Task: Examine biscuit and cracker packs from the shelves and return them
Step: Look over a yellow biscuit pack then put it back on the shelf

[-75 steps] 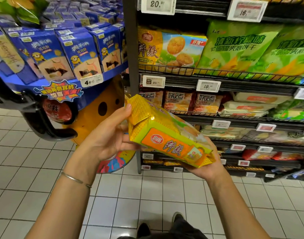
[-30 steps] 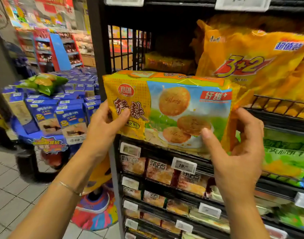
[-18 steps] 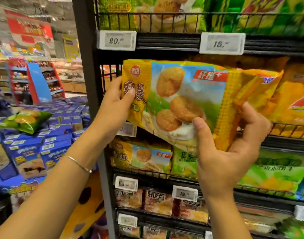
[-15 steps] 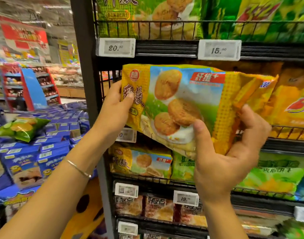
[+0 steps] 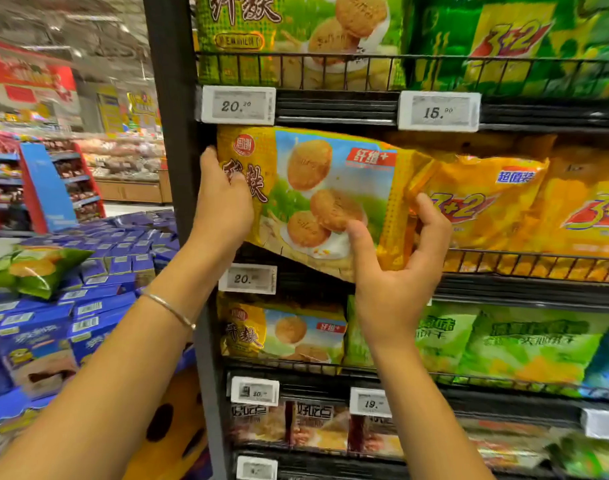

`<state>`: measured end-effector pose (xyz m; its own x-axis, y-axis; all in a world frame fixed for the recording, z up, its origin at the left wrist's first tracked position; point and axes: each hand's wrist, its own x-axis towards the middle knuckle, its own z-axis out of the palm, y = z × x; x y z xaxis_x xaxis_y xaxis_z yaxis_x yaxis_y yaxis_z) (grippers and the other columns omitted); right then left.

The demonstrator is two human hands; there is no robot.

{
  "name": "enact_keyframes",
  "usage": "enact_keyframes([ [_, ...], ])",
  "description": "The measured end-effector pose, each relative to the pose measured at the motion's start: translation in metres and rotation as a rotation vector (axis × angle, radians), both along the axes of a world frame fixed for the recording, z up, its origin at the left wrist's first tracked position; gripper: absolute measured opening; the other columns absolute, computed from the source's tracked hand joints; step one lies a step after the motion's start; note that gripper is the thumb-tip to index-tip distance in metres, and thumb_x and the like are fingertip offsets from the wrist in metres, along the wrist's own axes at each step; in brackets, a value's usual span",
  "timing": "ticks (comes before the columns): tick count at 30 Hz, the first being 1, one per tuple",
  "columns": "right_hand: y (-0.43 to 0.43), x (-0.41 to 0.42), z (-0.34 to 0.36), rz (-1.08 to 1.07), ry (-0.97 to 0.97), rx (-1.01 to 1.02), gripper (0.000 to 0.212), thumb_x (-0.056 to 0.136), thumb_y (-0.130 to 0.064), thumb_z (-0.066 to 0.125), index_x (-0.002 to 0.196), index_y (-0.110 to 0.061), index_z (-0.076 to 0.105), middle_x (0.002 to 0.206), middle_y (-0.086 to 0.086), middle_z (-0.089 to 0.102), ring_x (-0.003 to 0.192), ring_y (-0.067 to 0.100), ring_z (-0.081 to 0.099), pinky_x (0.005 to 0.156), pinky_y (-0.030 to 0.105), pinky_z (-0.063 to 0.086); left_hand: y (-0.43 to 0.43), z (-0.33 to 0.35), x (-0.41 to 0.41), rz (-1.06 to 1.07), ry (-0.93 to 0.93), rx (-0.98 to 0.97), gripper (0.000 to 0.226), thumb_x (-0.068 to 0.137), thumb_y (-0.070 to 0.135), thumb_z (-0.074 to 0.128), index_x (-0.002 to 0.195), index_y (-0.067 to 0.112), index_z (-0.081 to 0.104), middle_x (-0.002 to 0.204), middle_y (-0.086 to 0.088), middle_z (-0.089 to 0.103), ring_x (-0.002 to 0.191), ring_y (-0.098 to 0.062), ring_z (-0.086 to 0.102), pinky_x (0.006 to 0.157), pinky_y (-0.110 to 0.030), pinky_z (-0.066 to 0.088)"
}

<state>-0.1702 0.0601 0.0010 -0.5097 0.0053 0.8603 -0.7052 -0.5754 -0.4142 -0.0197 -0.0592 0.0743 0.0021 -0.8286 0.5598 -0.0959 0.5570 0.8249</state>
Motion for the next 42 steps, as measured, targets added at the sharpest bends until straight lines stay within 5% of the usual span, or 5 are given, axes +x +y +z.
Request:
enact_keyframes([
  [5, -0.012, -0.023, 0.012, -0.001, -0.086, 0.103, 0.059, 0.090, -0.032, 0.076, 0.142, -0.013, 0.053, 0.127, -0.031, 0.046, 0.124, -0.011, 0.045, 0.106, 0.014, 0.035, 0.036, -0.025, -0.001, 0.107, -0.287, -0.258, 0.083, 0.107, 0.020, 0.052, 0.167, 0.015, -0.005, 0.175, -0.009, -0.007, 0.161, -0.018, -0.008, 0.125, -0.028, 0.000],
  [9, -0.013, -0.021, 0.010, -0.009, -0.098, 0.121, 0.058, 0.092, -0.028, 0.074, 0.141, -0.007, 0.053, 0.128, -0.014, 0.053, 0.125, 0.003, 0.051, 0.108, 0.020, 0.041, 0.058, -0.042, -0.011, 0.263, -0.442, -0.400, 0.099, 0.100, 0.025, 0.061, 0.164, 0.007, -0.011, 0.169, -0.022, -0.026, 0.158, -0.037, -0.021, 0.128, -0.054, -0.003],
  [24, -0.005, 0.000, 0.042, -0.237, 0.036, 0.341, 0.066, 0.085, -0.046, 0.080, 0.138, -0.012, 0.062, 0.130, 0.001, 0.068, 0.120, 0.011, 0.053, 0.088, 0.013, 0.033, 0.015, -0.022, -0.019, 0.049, -0.446, -0.216, 0.145, 0.057, 0.104, 0.048, 0.165, 0.025, -0.008, 0.174, -0.011, -0.003, 0.160, -0.024, -0.010, 0.128, -0.056, -0.007],
  [34, -0.014, -0.012, 0.046, -0.070, -0.045, 0.473, 0.064, 0.090, -0.046, 0.076, 0.147, -0.022, 0.057, 0.143, -0.006, 0.063, 0.131, 0.013, 0.057, 0.107, 0.032, 0.046, -0.002, 0.000, -0.019, 0.240, -0.673, -0.488, 0.131, 0.058, 0.107, 0.042, 0.156, 0.023, 0.027, 0.132, -0.007, 0.046, 0.127, -0.031, 0.041, 0.107, -0.056, 0.034],
  [42, -0.015, -0.019, 0.051, -0.028, -0.042, 0.540, 0.067, 0.093, -0.046, 0.073, 0.151, -0.019, 0.051, 0.149, -0.002, 0.059, 0.136, 0.018, 0.054, 0.111, 0.042, 0.046, -0.019, 0.026, -0.019, 0.185, -0.829, -0.410, 0.145, 0.037, 0.108, 0.058, 0.156, 0.034, 0.021, 0.145, -0.011, 0.053, 0.131, -0.042, 0.053, 0.103, -0.057, 0.048],
])
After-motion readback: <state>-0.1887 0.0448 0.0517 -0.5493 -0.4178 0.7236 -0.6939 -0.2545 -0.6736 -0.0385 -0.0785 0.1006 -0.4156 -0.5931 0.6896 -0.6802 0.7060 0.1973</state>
